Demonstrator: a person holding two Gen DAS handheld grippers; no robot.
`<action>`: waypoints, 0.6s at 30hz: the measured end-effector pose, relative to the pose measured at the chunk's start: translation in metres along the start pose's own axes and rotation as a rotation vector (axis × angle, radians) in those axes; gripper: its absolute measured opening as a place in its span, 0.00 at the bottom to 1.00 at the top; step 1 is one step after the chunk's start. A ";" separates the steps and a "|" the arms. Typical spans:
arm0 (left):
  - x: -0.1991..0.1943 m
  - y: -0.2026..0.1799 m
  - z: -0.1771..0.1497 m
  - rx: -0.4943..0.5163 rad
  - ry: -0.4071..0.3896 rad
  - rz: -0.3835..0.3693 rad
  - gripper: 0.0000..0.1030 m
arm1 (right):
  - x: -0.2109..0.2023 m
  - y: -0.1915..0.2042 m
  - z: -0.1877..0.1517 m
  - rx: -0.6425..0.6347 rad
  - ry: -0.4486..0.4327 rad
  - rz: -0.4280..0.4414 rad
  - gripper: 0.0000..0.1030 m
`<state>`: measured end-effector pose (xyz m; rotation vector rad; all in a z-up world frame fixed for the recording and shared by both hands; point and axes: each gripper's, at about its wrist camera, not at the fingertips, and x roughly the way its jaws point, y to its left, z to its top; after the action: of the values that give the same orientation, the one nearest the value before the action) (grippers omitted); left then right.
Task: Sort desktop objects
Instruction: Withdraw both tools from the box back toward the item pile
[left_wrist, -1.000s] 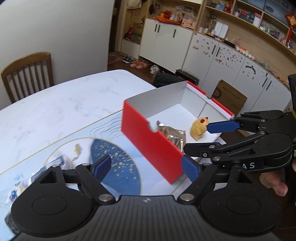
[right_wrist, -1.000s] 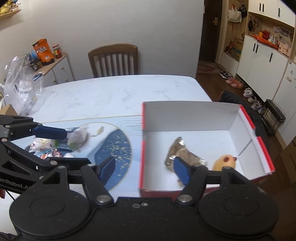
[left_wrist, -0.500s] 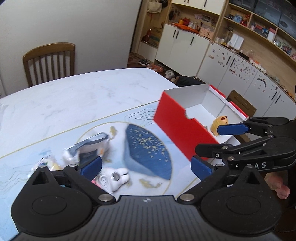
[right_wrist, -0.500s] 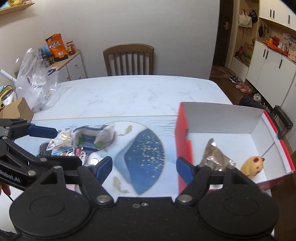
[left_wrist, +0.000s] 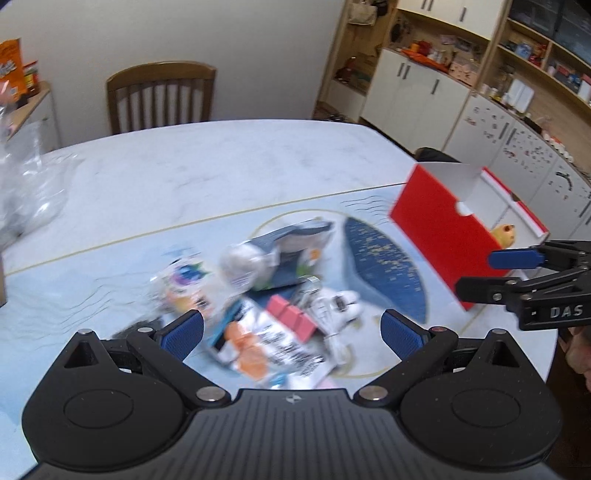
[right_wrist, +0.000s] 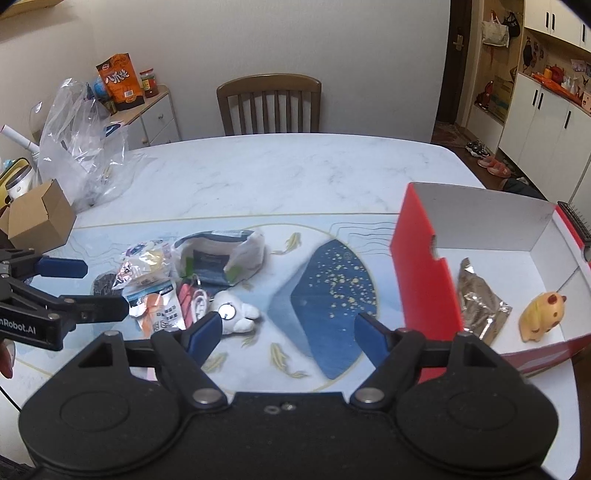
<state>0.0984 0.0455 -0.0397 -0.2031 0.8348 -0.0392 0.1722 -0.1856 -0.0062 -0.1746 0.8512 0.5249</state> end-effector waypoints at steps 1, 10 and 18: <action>0.000 0.005 -0.002 -0.006 0.002 0.009 1.00 | 0.002 0.003 0.000 -0.001 0.000 0.001 0.76; 0.008 0.040 -0.018 -0.026 0.010 0.079 1.00 | 0.025 0.035 -0.003 -0.039 0.005 0.010 0.76; 0.023 0.066 -0.029 -0.025 0.026 0.122 1.00 | 0.046 0.056 -0.012 -0.060 0.043 0.024 0.76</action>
<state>0.0895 0.1029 -0.0884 -0.1754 0.8725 0.0833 0.1606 -0.1247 -0.0456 -0.2317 0.8808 0.5711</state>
